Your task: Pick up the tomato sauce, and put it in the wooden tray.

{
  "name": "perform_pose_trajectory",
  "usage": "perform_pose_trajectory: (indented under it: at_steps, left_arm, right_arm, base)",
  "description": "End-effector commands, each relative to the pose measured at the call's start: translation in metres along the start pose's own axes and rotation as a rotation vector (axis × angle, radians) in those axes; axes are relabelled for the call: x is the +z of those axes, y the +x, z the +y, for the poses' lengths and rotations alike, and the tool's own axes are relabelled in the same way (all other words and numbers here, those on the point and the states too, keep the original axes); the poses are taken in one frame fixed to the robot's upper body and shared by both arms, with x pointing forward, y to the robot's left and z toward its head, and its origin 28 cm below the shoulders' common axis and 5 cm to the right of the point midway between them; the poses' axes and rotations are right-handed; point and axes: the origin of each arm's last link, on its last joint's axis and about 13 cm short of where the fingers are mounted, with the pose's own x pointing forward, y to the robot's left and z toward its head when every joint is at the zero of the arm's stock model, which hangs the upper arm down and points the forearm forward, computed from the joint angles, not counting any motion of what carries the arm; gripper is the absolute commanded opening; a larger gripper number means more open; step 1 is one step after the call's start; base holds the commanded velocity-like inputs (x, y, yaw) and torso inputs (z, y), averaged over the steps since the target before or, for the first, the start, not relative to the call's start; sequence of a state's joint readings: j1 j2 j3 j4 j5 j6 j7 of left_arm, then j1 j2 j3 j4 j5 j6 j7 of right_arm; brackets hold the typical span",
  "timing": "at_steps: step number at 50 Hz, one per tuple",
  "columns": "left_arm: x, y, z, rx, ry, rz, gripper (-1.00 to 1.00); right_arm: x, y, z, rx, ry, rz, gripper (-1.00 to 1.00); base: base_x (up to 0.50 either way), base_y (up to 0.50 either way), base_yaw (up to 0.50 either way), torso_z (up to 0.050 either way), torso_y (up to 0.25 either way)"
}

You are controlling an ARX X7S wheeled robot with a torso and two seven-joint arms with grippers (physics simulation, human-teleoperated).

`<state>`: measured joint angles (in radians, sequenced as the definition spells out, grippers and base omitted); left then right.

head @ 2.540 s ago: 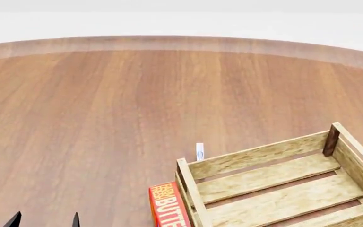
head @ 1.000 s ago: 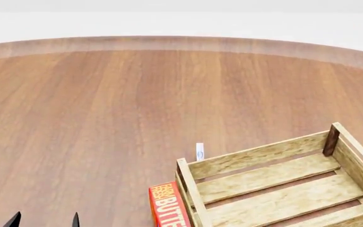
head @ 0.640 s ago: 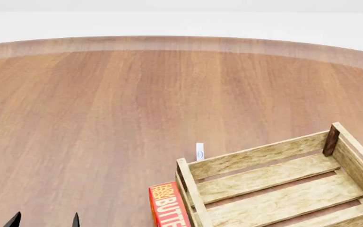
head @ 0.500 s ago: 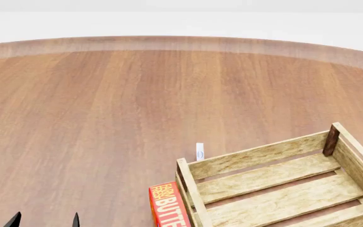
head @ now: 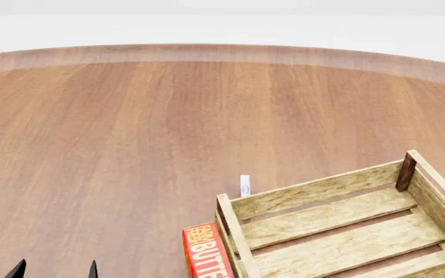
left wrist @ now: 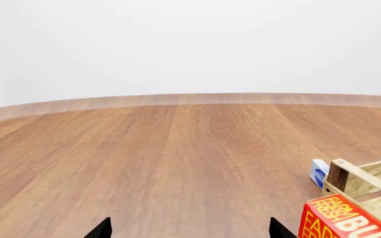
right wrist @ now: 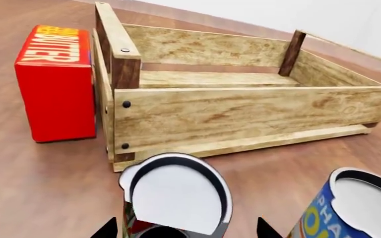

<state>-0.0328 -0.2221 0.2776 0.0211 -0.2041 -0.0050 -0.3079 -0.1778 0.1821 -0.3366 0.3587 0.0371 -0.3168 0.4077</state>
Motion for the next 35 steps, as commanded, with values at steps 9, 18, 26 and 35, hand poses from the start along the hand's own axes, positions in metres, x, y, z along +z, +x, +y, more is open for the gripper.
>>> perform_pose_trajectory:
  at_steps: [9,18,26,35]
  left_arm:
    - [-0.0013,0.0022,0.0011,0.001,-0.009,0.000,1.00]
    - [-0.0005,0.0018,0.0008,0.000,-0.009,0.000,1.00]
    - [-0.0004,0.0020,0.0009,0.001,-0.009,-0.001,1.00]
    - [-0.0005,0.0018,0.0011,0.001,-0.009,0.000,1.00]
  right_arm:
    - [0.0005,0.0182,0.0048,-0.002,-0.006,0.016,1.00]
    - [-0.0005,0.0184,0.0054,0.002,-0.007,0.017,1.00]
    - [-0.0025,0.0173,0.0056,0.015,-0.002,0.013,-1.00]
    - [-0.0048,0.0164,0.0054,0.015,-0.003,0.020,-1.00]
  base:
    - [0.00,0.00,0.00,0.000,0.000]
    - [0.00,0.00,0.00,0.000,0.000]
    - [0.00,0.00,0.00,0.000,0.000]
    - [0.00,0.00,0.00,0.000,0.000]
